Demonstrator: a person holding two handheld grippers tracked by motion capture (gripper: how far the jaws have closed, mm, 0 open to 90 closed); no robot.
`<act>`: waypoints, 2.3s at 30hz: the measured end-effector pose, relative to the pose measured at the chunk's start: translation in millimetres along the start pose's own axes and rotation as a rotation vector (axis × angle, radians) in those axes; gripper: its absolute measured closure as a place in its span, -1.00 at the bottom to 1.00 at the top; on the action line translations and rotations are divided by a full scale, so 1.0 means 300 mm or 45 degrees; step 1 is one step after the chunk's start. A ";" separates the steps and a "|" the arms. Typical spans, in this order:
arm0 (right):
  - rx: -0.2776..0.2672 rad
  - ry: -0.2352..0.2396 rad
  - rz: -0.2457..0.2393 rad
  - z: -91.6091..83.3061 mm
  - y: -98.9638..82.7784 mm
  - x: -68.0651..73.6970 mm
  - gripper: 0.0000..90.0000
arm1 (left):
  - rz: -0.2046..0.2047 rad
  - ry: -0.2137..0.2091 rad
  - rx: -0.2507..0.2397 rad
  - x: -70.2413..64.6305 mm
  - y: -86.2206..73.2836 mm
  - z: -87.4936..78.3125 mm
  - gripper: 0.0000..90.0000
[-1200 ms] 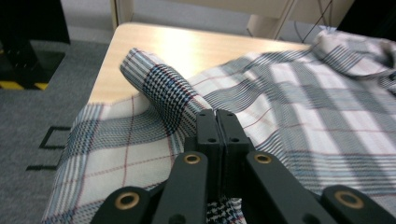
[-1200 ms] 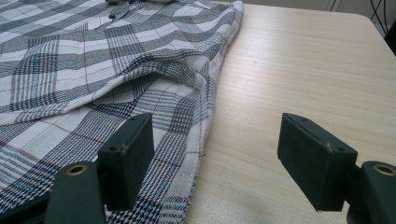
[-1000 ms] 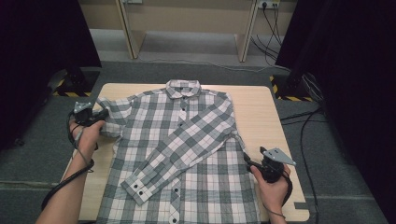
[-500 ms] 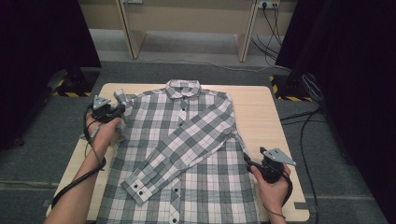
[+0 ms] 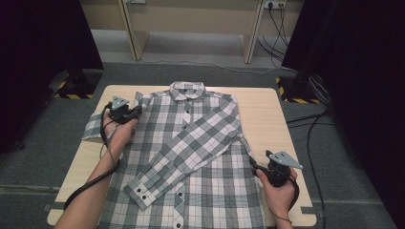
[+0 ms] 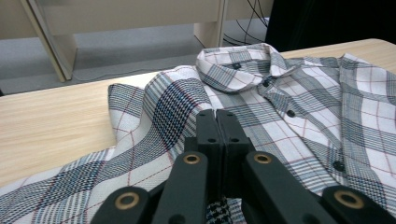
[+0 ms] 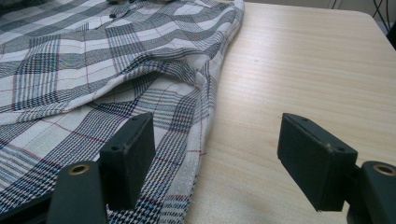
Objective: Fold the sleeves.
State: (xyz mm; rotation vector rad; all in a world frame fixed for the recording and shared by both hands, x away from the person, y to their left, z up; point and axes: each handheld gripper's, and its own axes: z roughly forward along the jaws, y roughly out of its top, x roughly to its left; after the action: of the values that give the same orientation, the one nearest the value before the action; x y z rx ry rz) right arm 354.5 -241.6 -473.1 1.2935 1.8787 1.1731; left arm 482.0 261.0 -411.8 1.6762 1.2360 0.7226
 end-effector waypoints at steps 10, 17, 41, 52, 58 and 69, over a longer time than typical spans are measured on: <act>0.001 0.001 -0.001 0.000 0.000 0.000 -0.37 | 0.019 -0.035 0.013 -0.074 0.005 0.045 0.96; 0.002 0.004 -0.004 0.001 0.000 0.000 -0.37 | 0.041 -0.056 0.040 -0.115 0.002 0.071 0.96; 0.009 0.005 -0.014 0.003 0.001 0.003 -0.37 | 0.071 -0.094 0.097 -0.200 0.001 0.130 0.96; 0.005 0.008 -0.013 0.002 0.001 0.002 -0.37 | 0.121 -0.231 0.066 -0.259 0.007 0.163 0.29; 0.011 0.007 -0.022 0.003 0.001 0.004 -0.37 | 0.111 -0.174 0.088 -0.210 0.016 0.143 -0.30; 0.014 0.003 -0.024 0.004 0.002 0.005 -0.38 | 0.097 -0.043 0.102 -0.016 0.007 0.080 -0.42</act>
State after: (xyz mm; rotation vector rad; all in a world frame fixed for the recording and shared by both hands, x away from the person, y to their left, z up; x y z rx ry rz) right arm 355.2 -239.8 -473.2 1.2784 1.8972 1.1566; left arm 501.7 248.7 -419.9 1.8022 1.1968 0.6951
